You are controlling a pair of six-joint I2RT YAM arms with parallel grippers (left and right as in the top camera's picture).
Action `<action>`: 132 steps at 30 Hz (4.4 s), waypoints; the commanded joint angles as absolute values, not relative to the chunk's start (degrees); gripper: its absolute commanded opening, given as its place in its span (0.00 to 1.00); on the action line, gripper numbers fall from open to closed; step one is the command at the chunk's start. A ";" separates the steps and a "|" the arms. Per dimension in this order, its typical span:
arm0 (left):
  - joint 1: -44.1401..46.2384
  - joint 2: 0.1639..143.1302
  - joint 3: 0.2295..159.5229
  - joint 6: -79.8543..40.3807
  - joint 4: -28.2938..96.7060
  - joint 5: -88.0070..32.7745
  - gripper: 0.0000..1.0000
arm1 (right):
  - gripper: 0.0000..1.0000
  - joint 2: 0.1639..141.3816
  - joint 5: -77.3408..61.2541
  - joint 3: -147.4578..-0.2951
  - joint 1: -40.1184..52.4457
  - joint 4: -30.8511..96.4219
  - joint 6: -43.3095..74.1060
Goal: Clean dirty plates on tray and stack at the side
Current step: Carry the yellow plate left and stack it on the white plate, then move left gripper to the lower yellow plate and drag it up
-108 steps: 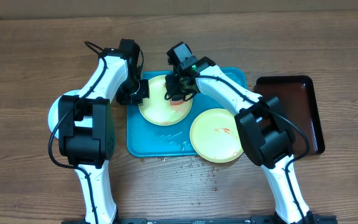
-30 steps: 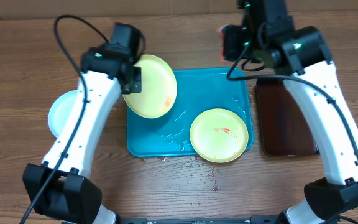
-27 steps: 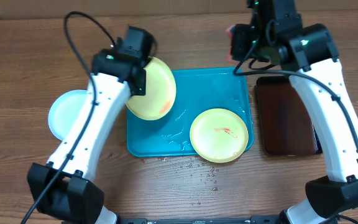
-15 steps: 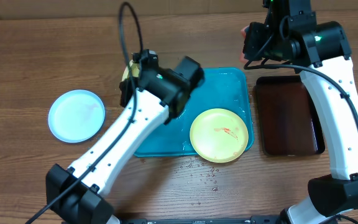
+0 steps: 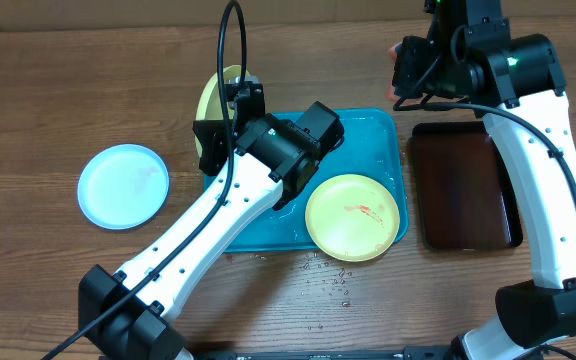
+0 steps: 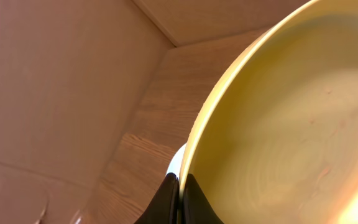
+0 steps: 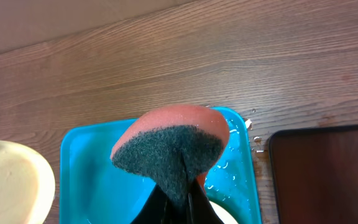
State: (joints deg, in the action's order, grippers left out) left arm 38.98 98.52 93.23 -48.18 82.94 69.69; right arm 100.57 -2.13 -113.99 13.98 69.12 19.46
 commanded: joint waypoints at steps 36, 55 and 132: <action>-36.25 97.21 64.55 -21.85 38.15 -9.89 0.04 | 0.04 99.88 -1.52 -114.45 13.74 69.97 19.53; -34.74 97.12 62.04 -19.57 40.01 -4.45 0.35 | 0.04 99.88 -1.54 -114.45 13.74 70.04 19.53; 23.68 119.55 90.08 -14.37 49.87 3.66 0.23 | 0.04 99.98 -1.54 -113.43 13.74 71.72 19.53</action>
State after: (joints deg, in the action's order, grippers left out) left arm 23.99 118.24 91.33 -4.47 48.51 10.61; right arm 100.57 -2.09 -113.97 13.96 72.03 19.49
